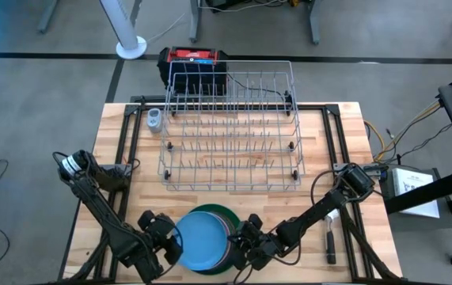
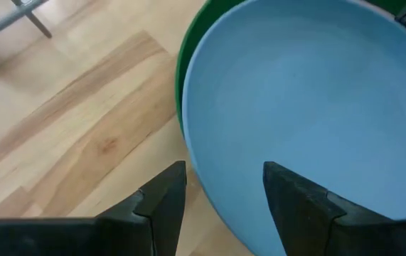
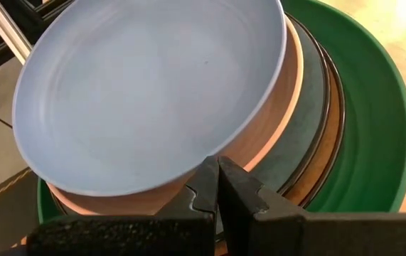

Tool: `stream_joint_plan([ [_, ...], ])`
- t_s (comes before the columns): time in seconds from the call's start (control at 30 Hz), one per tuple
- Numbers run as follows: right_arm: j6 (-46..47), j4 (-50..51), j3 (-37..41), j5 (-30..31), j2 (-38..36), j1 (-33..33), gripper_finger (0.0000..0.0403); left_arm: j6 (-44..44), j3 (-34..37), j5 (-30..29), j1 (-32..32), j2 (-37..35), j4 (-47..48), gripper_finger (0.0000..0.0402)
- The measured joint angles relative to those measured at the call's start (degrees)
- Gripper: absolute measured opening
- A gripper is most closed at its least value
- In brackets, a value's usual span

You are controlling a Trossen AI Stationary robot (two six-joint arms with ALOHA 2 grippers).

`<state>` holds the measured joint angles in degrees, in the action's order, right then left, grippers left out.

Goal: Sort dishes
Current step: Put the blue plate into the dish rack

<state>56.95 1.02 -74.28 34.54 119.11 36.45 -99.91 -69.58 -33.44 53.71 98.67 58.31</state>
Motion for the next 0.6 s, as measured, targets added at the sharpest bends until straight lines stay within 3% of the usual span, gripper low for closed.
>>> stream_joint_plan([
  [0.6, -0.04, -0.04, 0.00, -0.01, 0.02, 0.00, 0.0000, -3.27, 3.56, 1.21, -0.01, 0.05, -1.18, 0.0178],
])
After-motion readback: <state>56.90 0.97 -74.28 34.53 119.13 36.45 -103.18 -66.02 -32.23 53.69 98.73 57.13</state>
